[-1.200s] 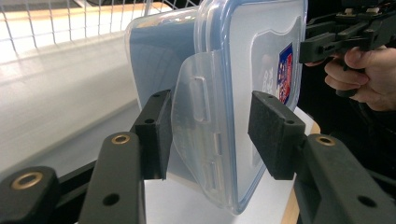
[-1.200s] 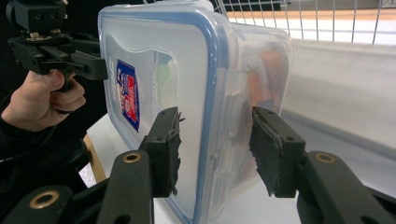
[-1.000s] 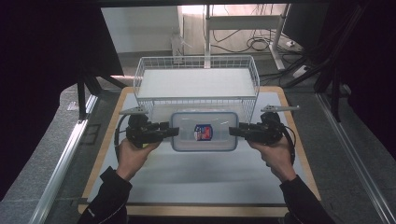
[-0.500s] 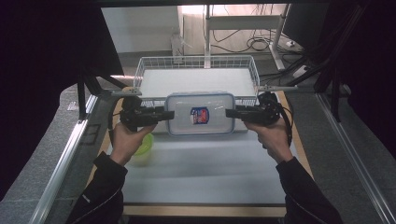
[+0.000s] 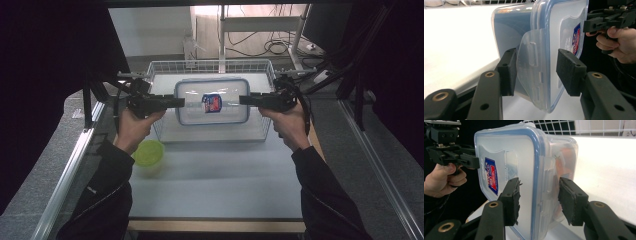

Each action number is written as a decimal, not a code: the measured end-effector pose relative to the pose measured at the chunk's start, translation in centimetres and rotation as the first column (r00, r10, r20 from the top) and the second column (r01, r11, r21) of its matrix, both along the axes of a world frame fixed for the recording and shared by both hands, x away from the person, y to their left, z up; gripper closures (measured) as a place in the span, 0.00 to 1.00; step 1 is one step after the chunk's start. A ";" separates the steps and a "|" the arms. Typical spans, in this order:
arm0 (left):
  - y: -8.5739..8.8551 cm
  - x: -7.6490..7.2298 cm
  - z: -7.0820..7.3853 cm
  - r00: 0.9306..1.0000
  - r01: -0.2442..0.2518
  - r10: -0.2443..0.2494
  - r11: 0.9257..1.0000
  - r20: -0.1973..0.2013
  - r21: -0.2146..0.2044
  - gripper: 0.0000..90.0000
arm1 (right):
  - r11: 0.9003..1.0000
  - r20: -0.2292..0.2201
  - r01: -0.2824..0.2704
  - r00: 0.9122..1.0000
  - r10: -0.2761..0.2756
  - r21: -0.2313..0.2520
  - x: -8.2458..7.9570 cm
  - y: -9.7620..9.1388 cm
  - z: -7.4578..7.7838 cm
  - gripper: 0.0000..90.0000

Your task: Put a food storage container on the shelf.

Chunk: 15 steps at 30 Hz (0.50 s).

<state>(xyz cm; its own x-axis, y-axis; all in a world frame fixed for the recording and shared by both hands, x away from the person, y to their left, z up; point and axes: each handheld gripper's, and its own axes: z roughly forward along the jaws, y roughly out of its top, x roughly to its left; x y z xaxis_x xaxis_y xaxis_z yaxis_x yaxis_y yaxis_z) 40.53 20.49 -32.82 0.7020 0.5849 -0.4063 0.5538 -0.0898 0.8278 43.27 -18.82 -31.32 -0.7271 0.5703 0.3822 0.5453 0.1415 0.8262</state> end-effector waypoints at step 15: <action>0.6 3.8 1.7 1.000 0.026 -0.027 0.999 -0.011 -0.043 0.58 | 0.997 0.031 0.064 0.997 -0.066 0.040 3.3 0.3 2.8 0.70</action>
<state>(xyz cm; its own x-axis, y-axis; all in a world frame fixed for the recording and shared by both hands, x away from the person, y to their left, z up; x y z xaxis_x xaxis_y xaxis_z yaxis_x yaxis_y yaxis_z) 44.34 21.11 -31.10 0.7121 0.5479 -0.4390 0.5615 -0.0692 0.8246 46.57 -18.56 -28.51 -0.7013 0.6017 0.3824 0.5254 0.0737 0.8477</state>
